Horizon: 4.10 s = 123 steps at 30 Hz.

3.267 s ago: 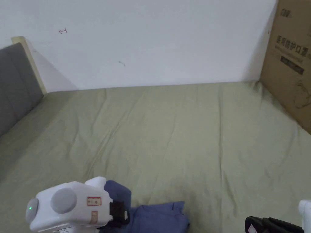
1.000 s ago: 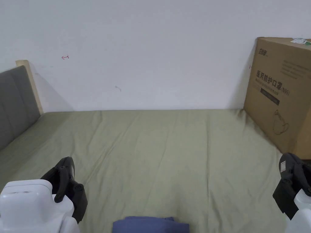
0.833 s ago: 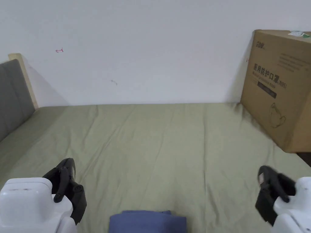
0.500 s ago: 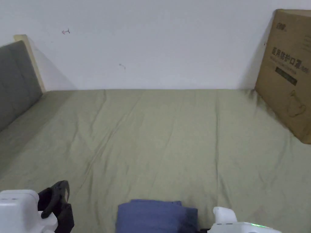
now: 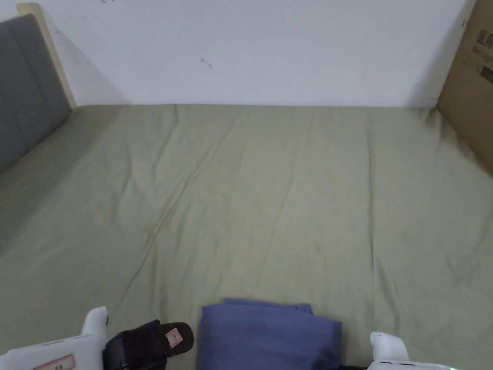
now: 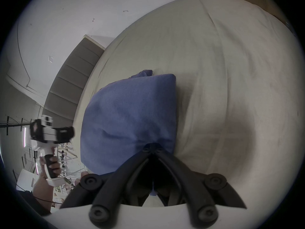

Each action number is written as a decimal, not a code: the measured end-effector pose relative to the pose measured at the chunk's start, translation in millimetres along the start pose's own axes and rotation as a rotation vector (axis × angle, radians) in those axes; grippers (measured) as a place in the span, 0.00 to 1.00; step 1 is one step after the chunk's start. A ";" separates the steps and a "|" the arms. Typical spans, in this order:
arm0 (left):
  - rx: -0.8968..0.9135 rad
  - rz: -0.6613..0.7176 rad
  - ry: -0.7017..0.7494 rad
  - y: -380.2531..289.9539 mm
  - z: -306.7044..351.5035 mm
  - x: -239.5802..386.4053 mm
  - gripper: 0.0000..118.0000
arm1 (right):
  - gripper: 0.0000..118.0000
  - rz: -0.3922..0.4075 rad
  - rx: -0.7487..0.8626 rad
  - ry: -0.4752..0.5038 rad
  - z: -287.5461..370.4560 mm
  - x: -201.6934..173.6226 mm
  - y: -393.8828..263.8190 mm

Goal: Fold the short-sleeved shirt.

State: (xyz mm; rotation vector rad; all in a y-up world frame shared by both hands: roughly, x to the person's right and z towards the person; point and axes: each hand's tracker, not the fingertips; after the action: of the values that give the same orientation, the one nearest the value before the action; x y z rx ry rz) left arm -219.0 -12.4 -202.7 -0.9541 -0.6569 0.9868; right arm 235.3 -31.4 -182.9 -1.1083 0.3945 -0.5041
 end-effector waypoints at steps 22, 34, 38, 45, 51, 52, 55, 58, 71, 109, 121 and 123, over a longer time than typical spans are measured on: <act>-0.179 -0.005 0.055 14.1 -103.1 -8.0 0.17 | 0.00 -0.161 0.035 0.002 17.4 -4.0 -1.6; -0.094 -0.376 0.818 138.6 104.5 44.4 0.17 | 0.00 0.091 0.120 -0.024 110.6 -86.2 -22.7; -0.091 -0.457 1.153 165.3 135.3 16.6 0.18 | 0.00 0.110 0.086 -0.074 106.2 -88.0 -29.2; 0.036 -0.383 1.146 180.3 181.7 -16.0 0.96 | 0.00 0.109 0.071 -0.118 103.0 -86.1 -25.4; 0.246 -0.470 0.953 141.3 184.6 56.3 0.96 | 0.00 0.150 0.164 -0.117 116.1 -93.7 -18.9; 0.288 -0.493 0.896 123.2 175.2 73.4 0.96 | 0.00 0.162 0.200 -0.120 120.5 -96.4 -18.1; 0.329 -0.574 0.795 51.8 130.9 119.9 0.91 | 0.00 0.190 0.307 -0.114 134.6 -105.3 -19.3; 0.350 -0.684 0.675 -16.7 77.6 164.8 0.26 | 0.00 0.214 0.380 -0.100 151.8 -115.9 -20.0; 0.872 -0.949 0.496 -139.8 -1.8 285.1 0.01 | 0.00 0.474 1.126 -0.387 236.8 -125.3 -49.3; 0.909 -1.022 0.610 -164.4 1.1 299.0 1.00 | 1.00 0.435 1.082 -0.431 242.7 -129.0 -58.9; 0.900 -1.023 0.617 -164.6 0.4 298.4 1.00 | 1.00 0.421 1.077 -0.432 240.2 -129.5 -59.4; 0.899 -1.018 0.609 -163.4 1.6 299.8 1.00 | 1.00 0.421 1.080 -0.430 240.6 -130.6 -59.8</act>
State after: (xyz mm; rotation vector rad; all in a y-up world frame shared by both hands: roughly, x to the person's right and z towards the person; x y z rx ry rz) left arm -29.7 222.5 -42.8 -0.0156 -0.0713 -0.0093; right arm 246.4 200.3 -25.7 -0.0528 -0.0573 -0.0446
